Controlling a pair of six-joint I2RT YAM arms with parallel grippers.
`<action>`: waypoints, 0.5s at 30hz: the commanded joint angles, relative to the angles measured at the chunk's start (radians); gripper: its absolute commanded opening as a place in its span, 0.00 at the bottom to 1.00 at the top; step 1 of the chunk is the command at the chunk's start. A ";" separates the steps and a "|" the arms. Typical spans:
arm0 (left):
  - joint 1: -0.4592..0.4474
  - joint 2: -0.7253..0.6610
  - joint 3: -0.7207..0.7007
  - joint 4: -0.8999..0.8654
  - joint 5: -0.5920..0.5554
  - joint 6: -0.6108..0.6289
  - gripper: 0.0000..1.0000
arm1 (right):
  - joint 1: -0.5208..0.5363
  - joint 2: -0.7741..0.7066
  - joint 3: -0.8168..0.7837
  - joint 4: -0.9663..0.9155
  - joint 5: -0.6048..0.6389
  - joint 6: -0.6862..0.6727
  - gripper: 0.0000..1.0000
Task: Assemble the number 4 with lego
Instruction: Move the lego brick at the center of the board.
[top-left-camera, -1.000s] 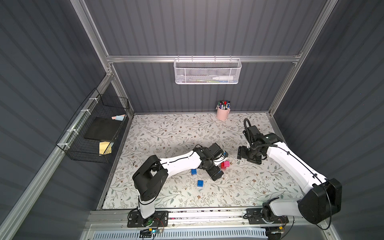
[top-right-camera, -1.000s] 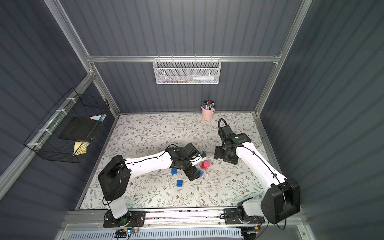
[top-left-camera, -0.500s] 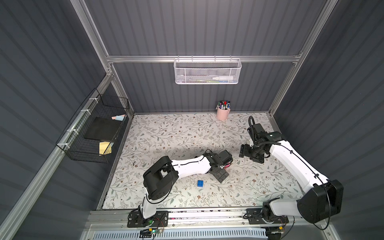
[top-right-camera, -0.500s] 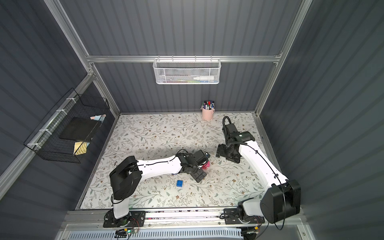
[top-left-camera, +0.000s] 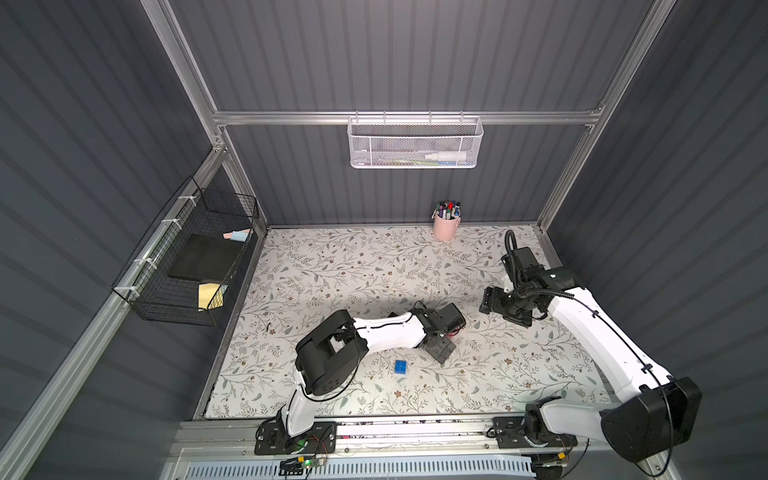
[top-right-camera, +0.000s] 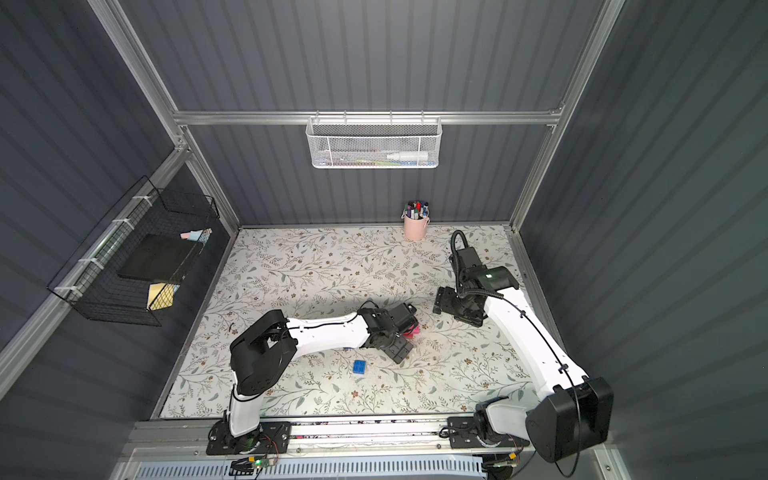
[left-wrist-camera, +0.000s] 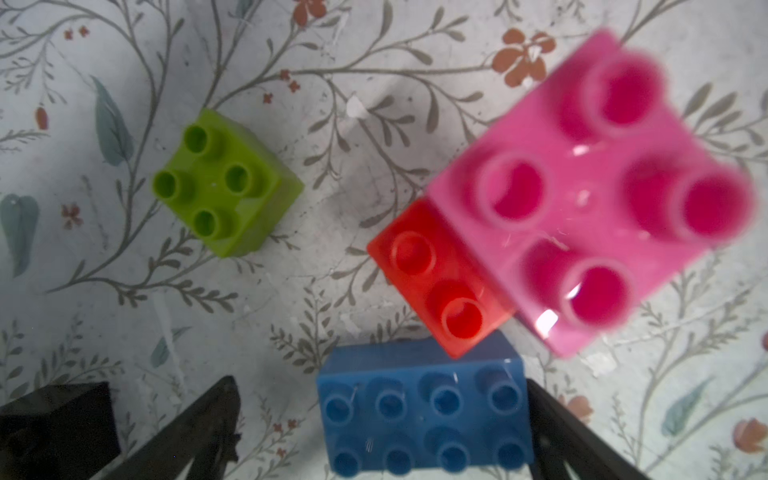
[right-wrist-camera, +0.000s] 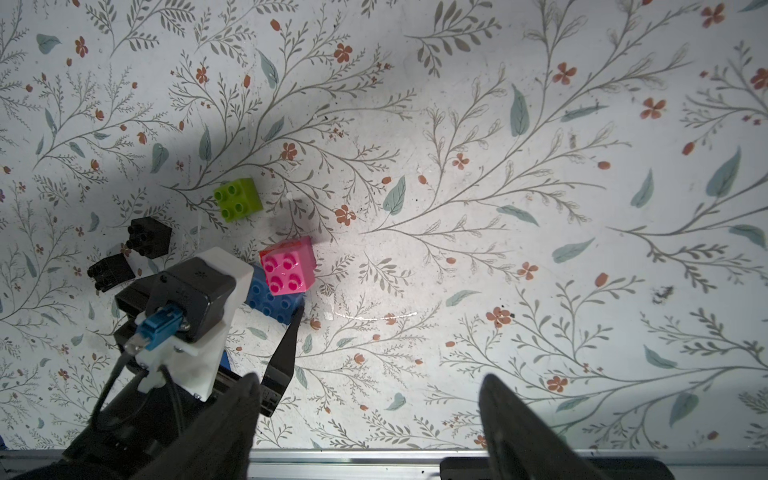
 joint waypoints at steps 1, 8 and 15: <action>0.019 -0.034 -0.025 -0.014 -0.064 -0.062 0.99 | -0.003 -0.008 -0.007 -0.010 -0.017 0.009 0.83; 0.085 -0.068 -0.065 -0.001 -0.073 -0.119 0.99 | -0.003 -0.010 -0.020 0.003 -0.049 0.011 0.84; 0.133 -0.113 -0.096 0.052 0.004 -0.089 0.99 | -0.003 -0.011 -0.026 0.004 -0.064 0.008 0.86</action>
